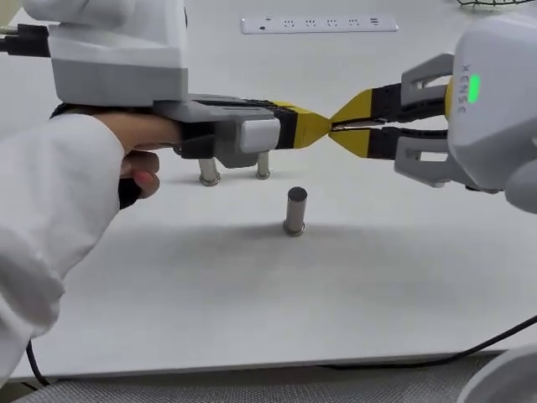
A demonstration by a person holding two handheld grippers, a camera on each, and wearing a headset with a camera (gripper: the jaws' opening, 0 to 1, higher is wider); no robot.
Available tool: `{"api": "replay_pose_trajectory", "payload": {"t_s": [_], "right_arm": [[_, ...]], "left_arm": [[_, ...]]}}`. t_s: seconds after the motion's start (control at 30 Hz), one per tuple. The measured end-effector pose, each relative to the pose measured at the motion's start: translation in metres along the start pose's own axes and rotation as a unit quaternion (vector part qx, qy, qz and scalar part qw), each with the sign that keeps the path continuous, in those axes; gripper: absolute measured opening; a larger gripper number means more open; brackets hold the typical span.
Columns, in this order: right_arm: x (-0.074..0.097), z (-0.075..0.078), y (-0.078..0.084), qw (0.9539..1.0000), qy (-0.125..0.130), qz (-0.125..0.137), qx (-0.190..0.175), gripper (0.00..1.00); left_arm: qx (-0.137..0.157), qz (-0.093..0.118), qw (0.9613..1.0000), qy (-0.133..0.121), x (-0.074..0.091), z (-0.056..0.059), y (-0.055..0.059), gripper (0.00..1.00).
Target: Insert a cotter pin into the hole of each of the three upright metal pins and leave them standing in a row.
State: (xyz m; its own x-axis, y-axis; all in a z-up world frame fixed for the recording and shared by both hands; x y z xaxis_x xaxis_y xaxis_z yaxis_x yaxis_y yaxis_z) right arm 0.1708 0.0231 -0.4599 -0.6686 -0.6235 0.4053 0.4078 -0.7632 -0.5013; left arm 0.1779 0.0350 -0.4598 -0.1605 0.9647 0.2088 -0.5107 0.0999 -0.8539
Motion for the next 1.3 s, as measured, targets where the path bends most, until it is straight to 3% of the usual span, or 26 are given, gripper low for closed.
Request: {"api": "replay_pose_trajectory", "payload": {"t_s": [0.33,0.7,1.17,1.3], "right_arm": [[0.0023,-0.0007,-0.0003,1.0,0.004,-0.004,0.002,0.0],[0.0033,-0.0044,-0.0019,1.0,0.005,-0.007,0.005,0.0],[0.0024,-0.0065,0.0001,1.0,0.002,0.001,0.001,0.0],[0.0029,-0.0059,0.0062,0.9999,0.008,-0.004,0.008,0.11]], "left_arm": [[0.003,0.004,1.0,0.007,0.0007,0.0023,-0.0004,0.0],[0.025,-0.002,0.9996,0.014,0.0009,0.0039,0.0042,0.0],[0.038,-0.005,0.9993,-0.003,0.0012,0.0018,0.0062,0.0],[0.039,-0.006,0.9992,-0.006,0.0041,0.0001,0.007,0.0]]}}
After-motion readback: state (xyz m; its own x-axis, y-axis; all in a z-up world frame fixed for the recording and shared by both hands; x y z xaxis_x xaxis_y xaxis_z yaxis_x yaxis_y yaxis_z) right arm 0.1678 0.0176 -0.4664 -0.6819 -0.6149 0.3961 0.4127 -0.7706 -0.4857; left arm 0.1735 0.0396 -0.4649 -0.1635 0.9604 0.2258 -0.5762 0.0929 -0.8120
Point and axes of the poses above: the centre of the closed fingertips' face, and the gripper's own axes: x roughly backward along the fingers, z roughly to its right, y roughly out of its underside, the point moved 1 cm from there along x, roughly backward along the fingers, and after that the axes turned 12 degrees about y, right-handed, at the moved point
